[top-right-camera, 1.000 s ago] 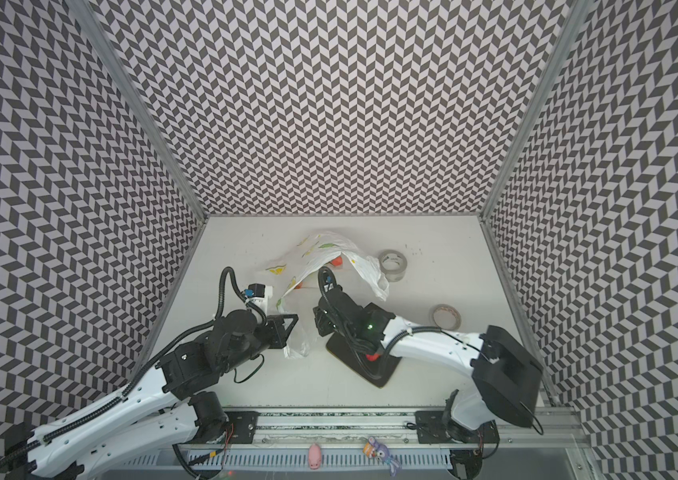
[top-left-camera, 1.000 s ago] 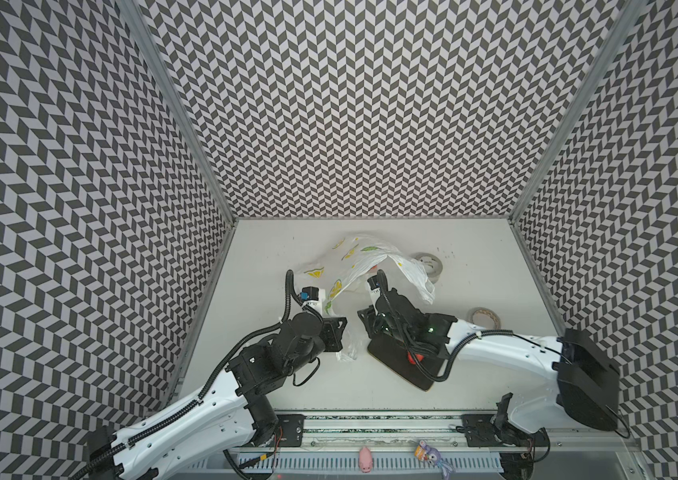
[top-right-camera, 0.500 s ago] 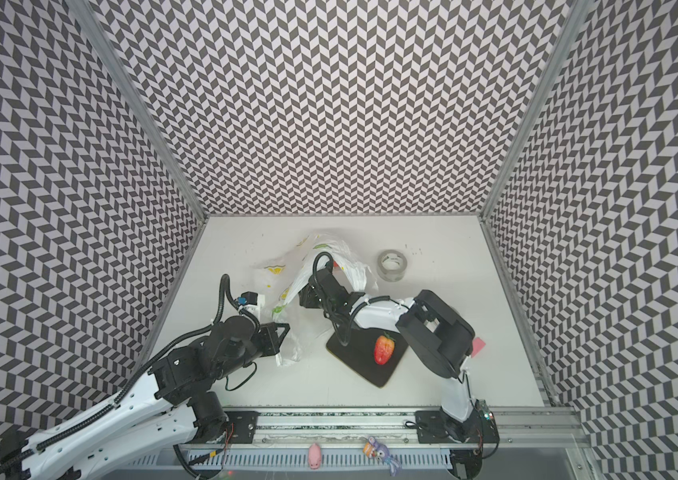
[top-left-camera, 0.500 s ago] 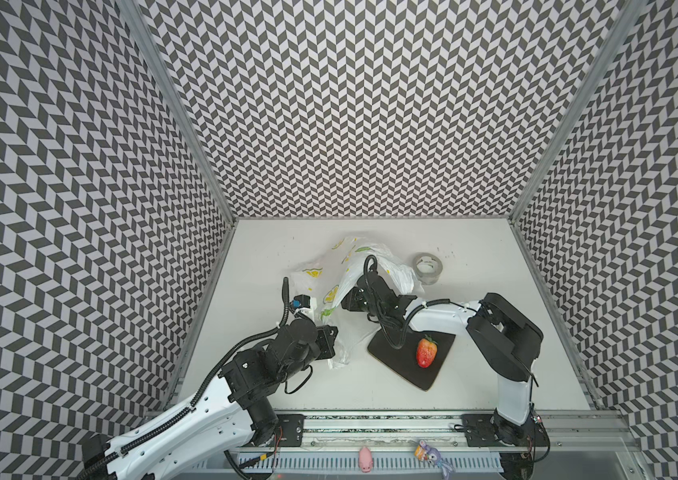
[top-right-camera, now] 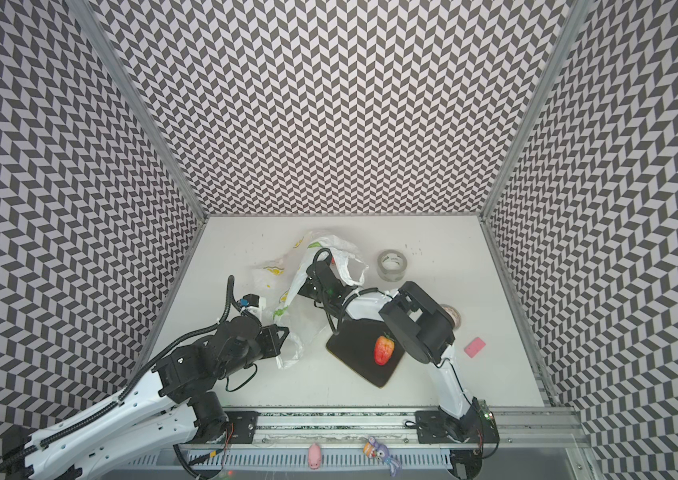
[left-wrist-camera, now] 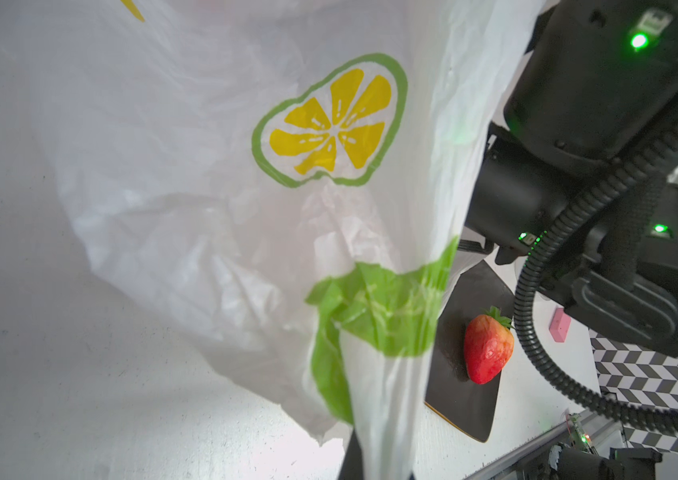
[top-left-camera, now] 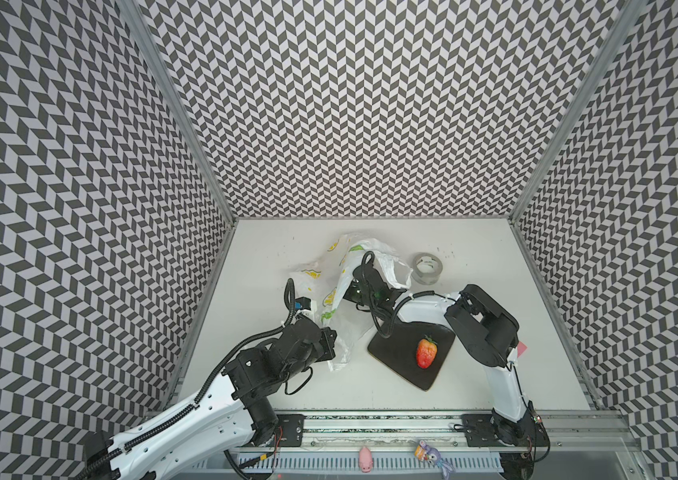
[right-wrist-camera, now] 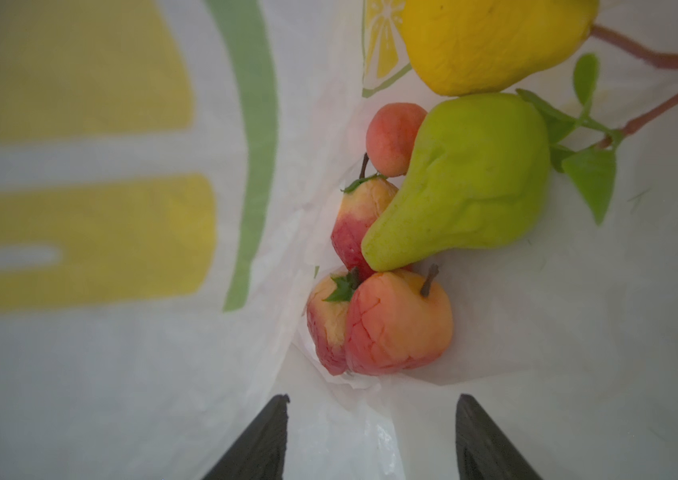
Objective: Take the fake fruits out of the plastic bag
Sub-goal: 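Move the right gripper back into the bag over the remaining fruits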
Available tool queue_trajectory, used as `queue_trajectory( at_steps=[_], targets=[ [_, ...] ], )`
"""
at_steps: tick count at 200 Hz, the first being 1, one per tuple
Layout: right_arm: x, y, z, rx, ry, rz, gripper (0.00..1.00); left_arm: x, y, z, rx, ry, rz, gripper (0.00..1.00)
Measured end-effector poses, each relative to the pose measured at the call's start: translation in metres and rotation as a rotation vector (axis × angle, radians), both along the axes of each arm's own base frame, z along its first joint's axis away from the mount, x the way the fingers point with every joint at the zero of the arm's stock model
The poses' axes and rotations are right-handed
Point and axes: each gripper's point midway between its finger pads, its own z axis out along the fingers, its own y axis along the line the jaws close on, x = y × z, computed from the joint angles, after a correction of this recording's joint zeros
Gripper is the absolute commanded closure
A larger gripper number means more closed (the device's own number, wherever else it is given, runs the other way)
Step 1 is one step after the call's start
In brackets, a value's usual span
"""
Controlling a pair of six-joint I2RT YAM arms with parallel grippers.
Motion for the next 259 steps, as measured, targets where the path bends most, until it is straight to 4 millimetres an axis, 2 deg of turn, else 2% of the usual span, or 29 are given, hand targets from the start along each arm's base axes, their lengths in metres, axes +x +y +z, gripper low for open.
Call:
queue_trajectory(
  at_steps=[65,133,156,194,225,259],
  targets=[
    [0.021,0.017,-0.021,-0.007,0.022,-0.034,0.34,0.000,-0.002,-0.002,0.012,0.004,-0.011,1.00],
    [0.035,0.034,-0.041,-0.047,0.052,-0.048,0.33,0.002,-0.005,0.008,0.001,-0.019,-0.021,1.00],
    [0.036,0.037,-0.042,-0.047,0.056,-0.048,0.37,0.002,-0.005,0.008,0.001,-0.020,-0.021,1.00],
    [0.036,0.042,-0.043,-0.043,0.060,-0.046,0.52,0.003,-0.005,0.012,-0.004,-0.027,-0.022,1.00],
    [0.035,0.043,-0.042,-0.045,0.047,-0.029,0.56,0.003,-0.005,0.016,-0.019,-0.036,-0.018,1.00],
    [0.019,0.028,-0.041,-0.070,0.032,-0.002,0.59,0.002,-0.005,0.019,-0.047,-0.051,-0.014,1.00]
  ],
)
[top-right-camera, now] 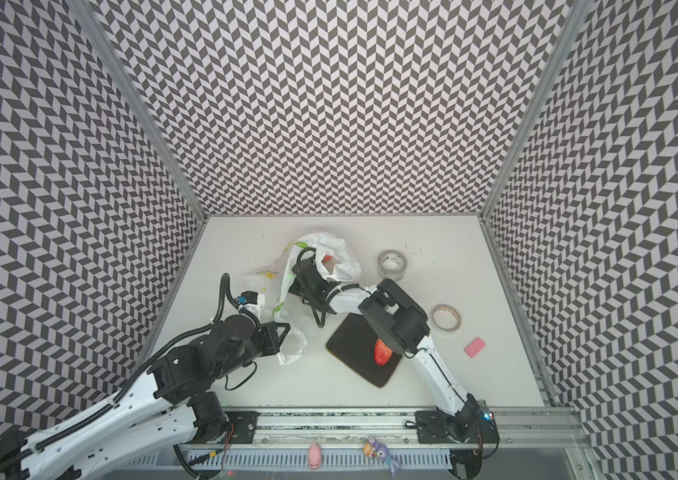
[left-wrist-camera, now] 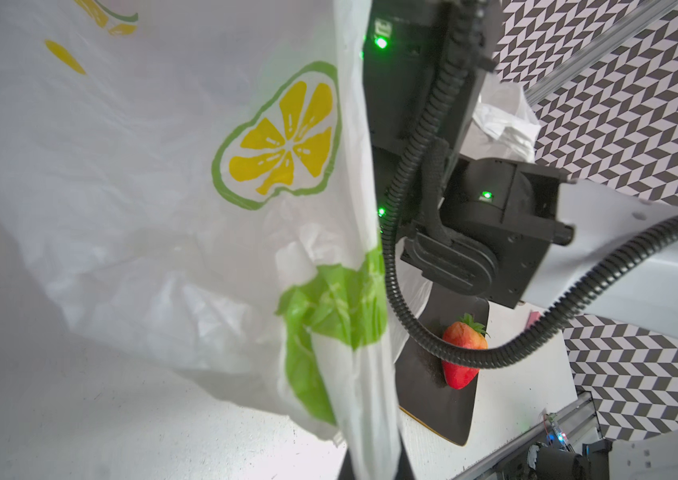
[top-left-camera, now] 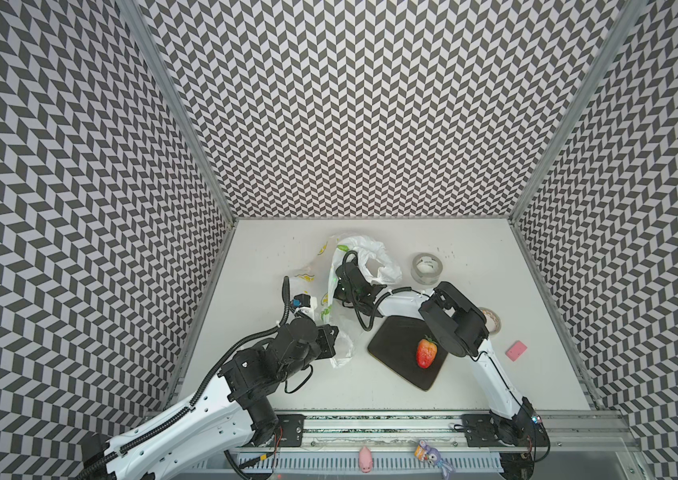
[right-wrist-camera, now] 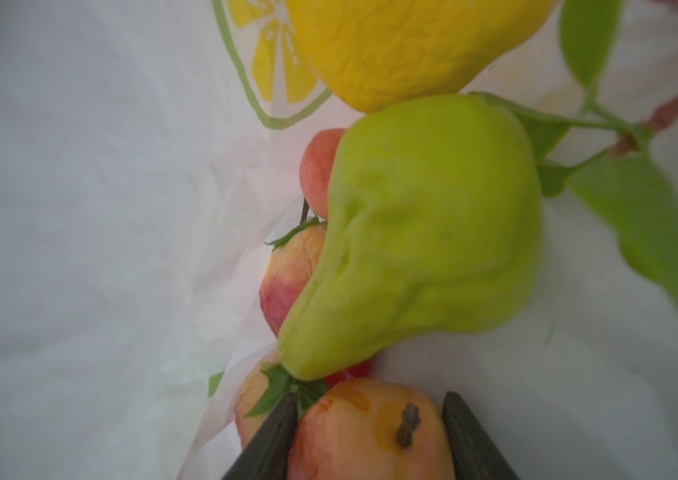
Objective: Take the fake fruits out of the plastic bag
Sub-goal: 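Grasp the orange-red apple with the right gripper and lift it out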
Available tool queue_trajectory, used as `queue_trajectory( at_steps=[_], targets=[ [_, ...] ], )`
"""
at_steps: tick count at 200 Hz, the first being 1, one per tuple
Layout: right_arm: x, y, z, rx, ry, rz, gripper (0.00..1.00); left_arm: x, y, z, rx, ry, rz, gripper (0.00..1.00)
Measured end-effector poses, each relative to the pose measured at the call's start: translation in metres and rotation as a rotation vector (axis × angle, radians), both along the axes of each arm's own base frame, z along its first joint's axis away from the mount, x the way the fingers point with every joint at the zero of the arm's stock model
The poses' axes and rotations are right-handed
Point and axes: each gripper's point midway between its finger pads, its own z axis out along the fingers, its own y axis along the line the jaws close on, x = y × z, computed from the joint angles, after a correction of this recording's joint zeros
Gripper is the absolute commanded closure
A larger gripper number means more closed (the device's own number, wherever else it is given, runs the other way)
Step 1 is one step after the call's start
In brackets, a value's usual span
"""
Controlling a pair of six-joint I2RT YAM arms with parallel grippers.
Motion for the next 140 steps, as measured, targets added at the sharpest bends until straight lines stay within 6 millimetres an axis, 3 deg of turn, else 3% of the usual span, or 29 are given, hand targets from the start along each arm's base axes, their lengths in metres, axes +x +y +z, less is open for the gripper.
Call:
queue_trajectory(
  at_steps=[37,96,140],
  targets=[
    [-0.030,-0.026,0.014,-0.032,-0.045,0.061,0.60,0.003,-0.002,0.005,-0.018,-0.019,0.004,1.00],
    [-0.064,-0.040,0.056,-0.058,-0.184,0.187,0.60,0.009,-0.006,0.011,-0.037,-0.048,0.017,1.00],
    [-0.092,-0.061,0.067,-0.103,-0.236,0.251,0.60,0.012,-0.007,0.015,-0.045,-0.066,0.023,1.00]
  ],
)
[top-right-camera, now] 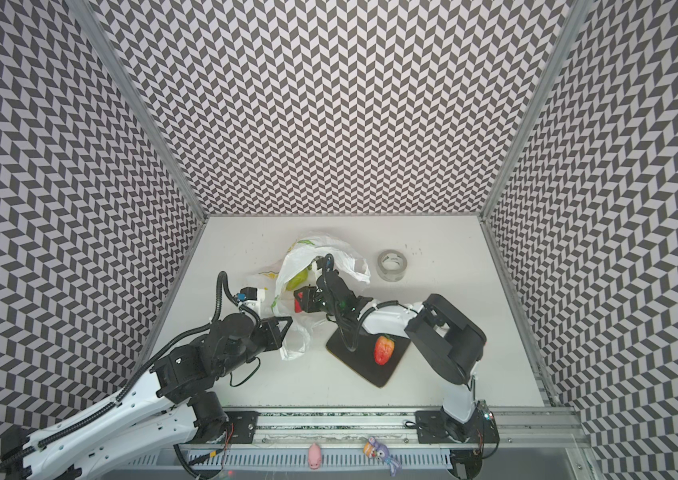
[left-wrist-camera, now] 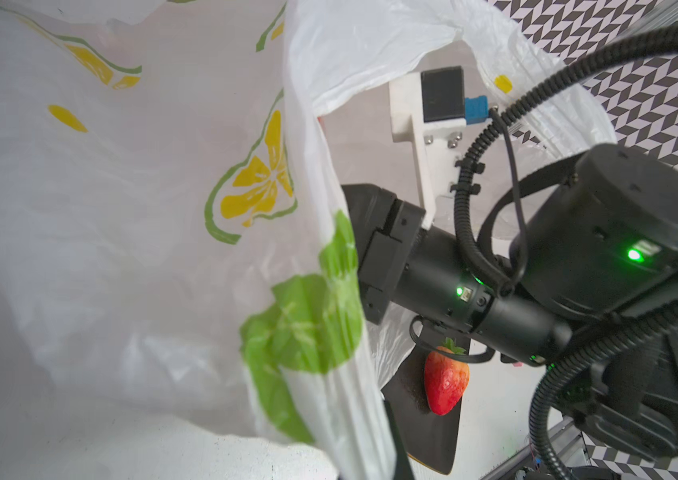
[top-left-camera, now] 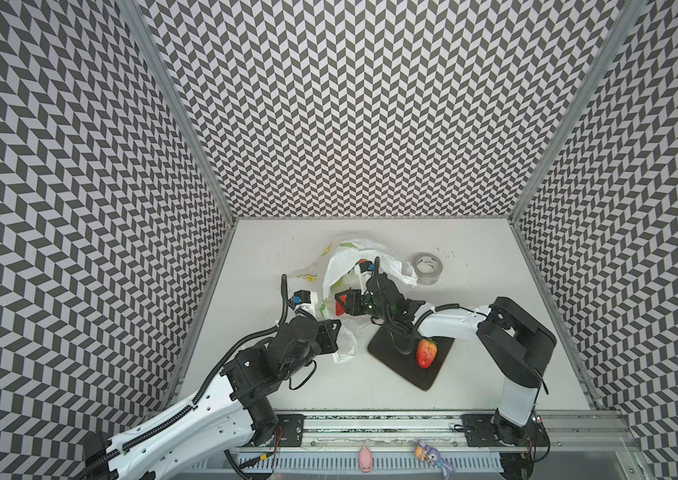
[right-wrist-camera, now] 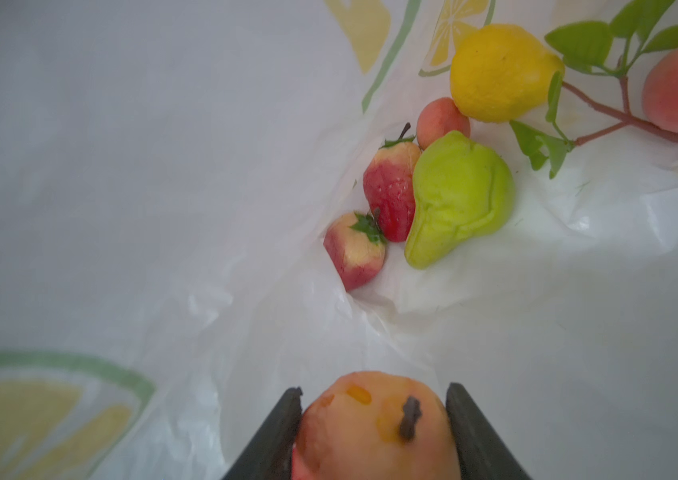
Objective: Take the fake fruits out of the plastic bag
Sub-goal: 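Grasp the orange-red apple with the right gripper and lift it out, then carry the apple to the black tray and release it with the right gripper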
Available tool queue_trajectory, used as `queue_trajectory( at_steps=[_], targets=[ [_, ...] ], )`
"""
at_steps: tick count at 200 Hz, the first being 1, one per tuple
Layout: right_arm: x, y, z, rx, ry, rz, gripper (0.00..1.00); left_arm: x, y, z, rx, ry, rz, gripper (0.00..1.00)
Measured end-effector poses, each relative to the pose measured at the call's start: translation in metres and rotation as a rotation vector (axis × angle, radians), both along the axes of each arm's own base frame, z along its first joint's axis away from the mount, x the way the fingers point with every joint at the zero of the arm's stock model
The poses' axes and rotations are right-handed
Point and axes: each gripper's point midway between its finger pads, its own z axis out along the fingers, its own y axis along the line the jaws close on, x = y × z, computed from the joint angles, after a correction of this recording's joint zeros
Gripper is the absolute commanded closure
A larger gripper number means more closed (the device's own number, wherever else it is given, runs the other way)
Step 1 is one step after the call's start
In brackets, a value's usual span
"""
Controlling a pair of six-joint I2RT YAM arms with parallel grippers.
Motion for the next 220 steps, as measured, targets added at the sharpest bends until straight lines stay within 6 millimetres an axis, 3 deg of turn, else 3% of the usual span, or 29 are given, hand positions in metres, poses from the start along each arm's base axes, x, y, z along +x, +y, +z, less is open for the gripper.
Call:
queue_trajectory(
  at_steps=[49,165,186,220],
  targets=[
    [-0.037,-0.026,0.018,-0.033,-0.053,0.057,0.59,0.002,-0.003,0.000,0.002,-0.006,-0.002,1.00],
    [-0.103,-0.102,0.119,0.063,-0.175,0.087,0.59,0.005,-0.005,-0.003,0.022,-0.011,-0.005,1.00],
    [-0.118,-0.126,0.121,0.064,-0.166,0.067,0.59,0.006,-0.005,-0.002,0.024,-0.016,-0.003,1.00],
    [-0.137,-0.171,0.103,0.048,-0.116,-0.020,0.59,0.007,-0.004,0.002,0.022,-0.025,0.001,1.00]
  ],
)
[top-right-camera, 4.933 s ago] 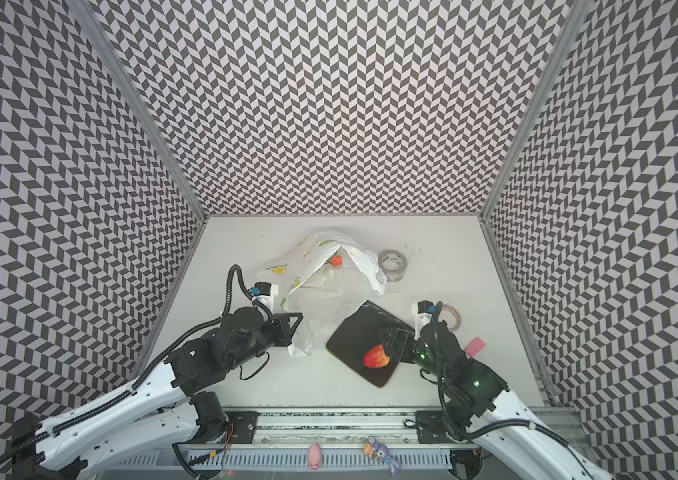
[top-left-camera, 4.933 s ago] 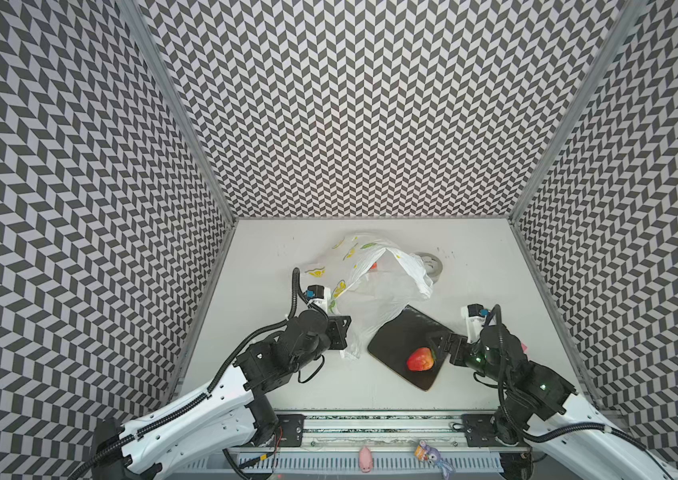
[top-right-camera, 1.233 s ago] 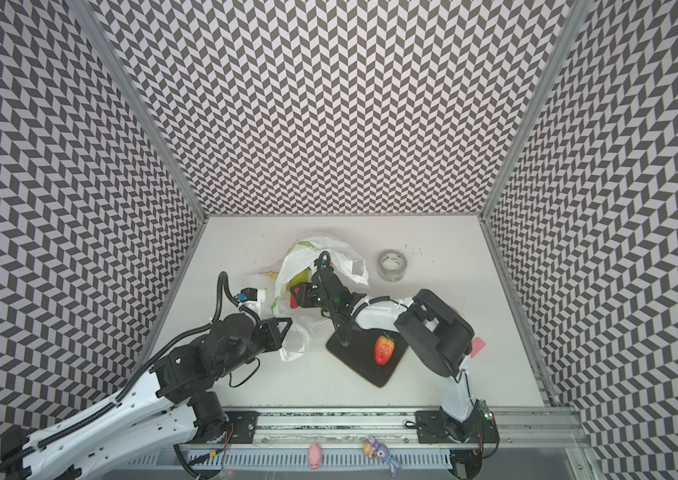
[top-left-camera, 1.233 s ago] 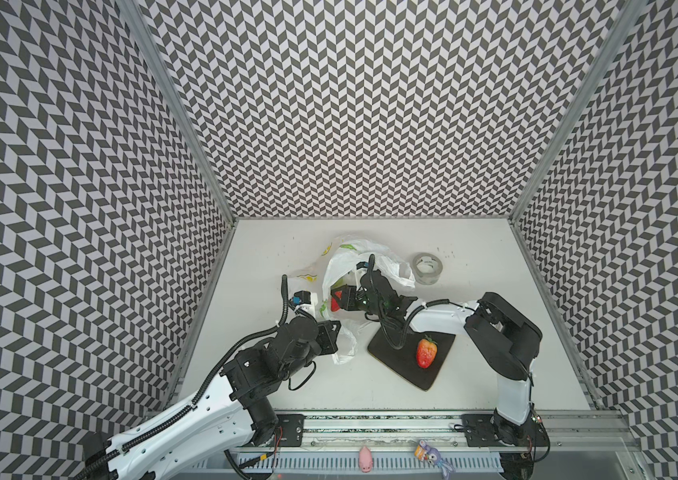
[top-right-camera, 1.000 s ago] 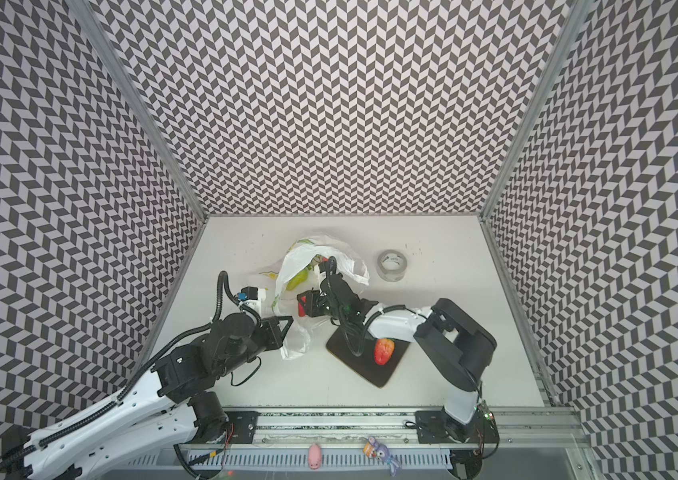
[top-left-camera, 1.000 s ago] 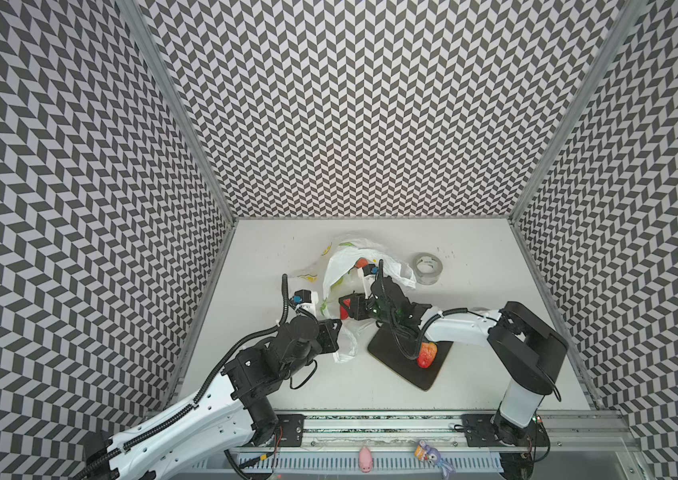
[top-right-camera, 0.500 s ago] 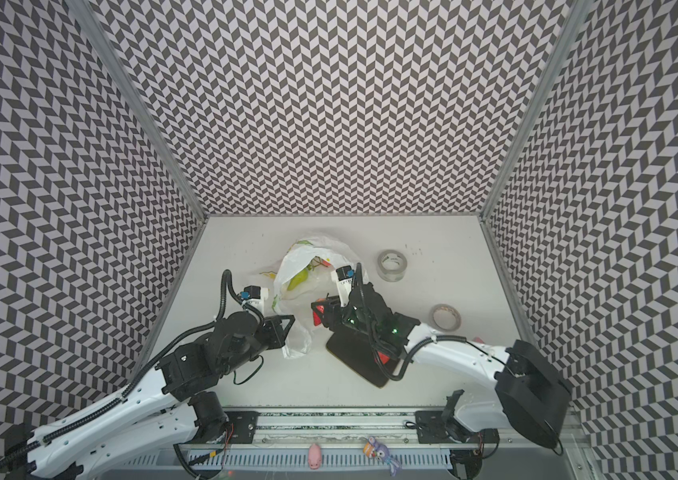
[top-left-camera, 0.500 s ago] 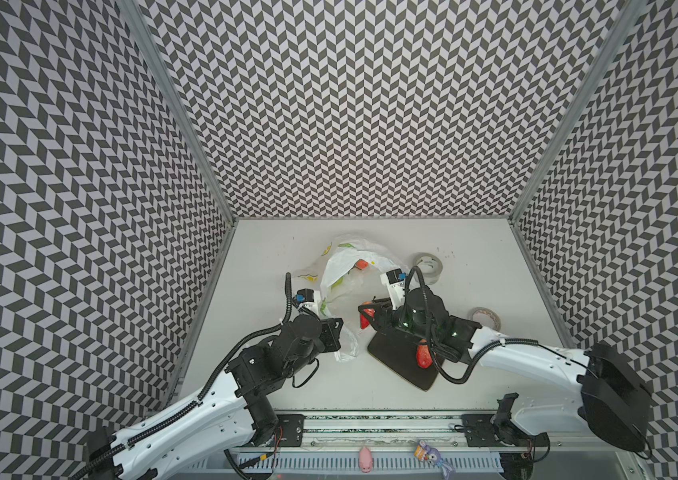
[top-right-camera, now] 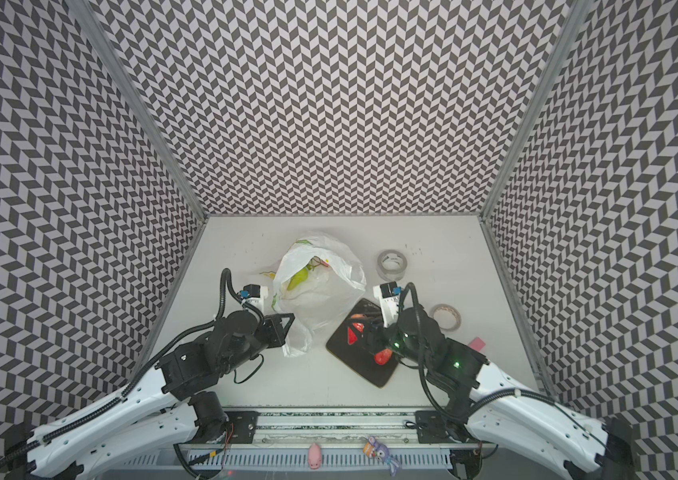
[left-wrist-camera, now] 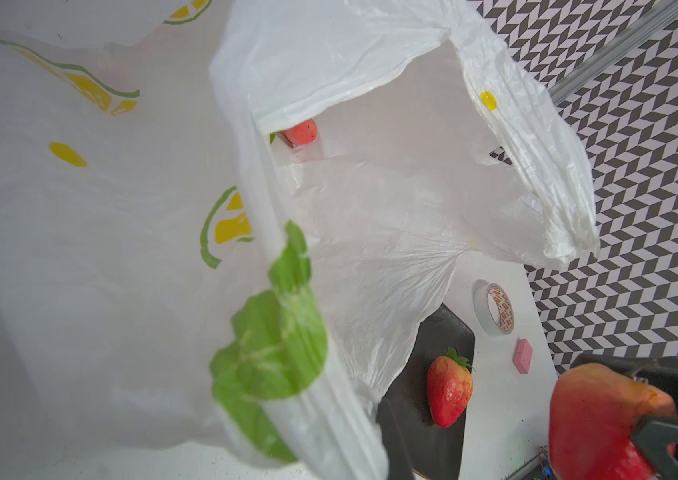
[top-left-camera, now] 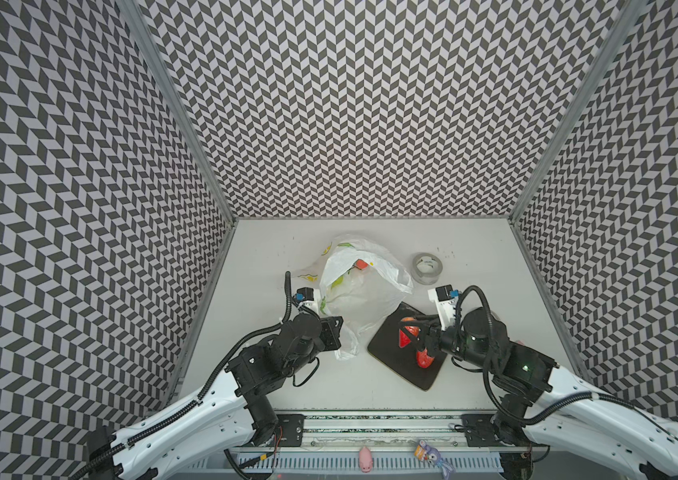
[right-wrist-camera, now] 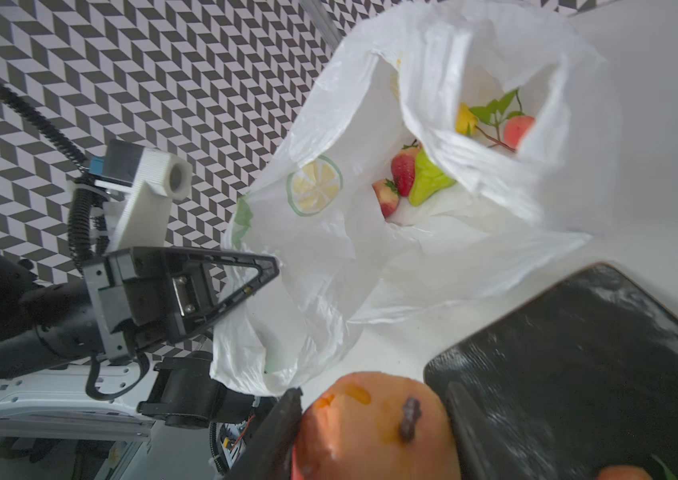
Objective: Take the fake fruits out of the plastic bag
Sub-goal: 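Carry the apple to the black tray and release it with the right gripper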
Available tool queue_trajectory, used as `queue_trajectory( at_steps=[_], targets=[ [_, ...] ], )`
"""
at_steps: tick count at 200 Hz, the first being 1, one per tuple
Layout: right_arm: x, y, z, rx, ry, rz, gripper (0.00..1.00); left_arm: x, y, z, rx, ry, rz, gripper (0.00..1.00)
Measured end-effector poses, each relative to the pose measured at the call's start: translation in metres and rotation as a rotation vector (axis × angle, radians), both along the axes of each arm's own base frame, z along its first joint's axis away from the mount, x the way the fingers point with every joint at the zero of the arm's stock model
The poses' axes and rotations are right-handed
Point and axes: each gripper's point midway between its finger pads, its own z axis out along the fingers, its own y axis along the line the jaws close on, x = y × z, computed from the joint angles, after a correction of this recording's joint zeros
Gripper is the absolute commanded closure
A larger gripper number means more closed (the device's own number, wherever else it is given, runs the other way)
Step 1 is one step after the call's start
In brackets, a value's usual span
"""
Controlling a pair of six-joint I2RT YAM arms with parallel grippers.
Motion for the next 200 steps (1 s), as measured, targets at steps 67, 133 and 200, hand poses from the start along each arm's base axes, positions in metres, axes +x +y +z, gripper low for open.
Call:
queue_trajectory(
  at_steps=[67,133,200],
  targets=[
    [0.012,-0.054,-0.046,-0.054,0.163,-0.277,0.57,0.000,-0.001,0.001,-0.002,-0.006,-0.002,1.00],
    [0.062,-0.065,-0.113,-0.126,0.315,-0.441,0.59,-0.001,0.001,0.006,-0.012,-0.021,-0.007,1.00],
    [0.110,-0.033,-0.135,-0.165,0.344,-0.398,0.58,-0.002,0.002,0.011,-0.027,-0.032,-0.006,1.00]
  ],
)
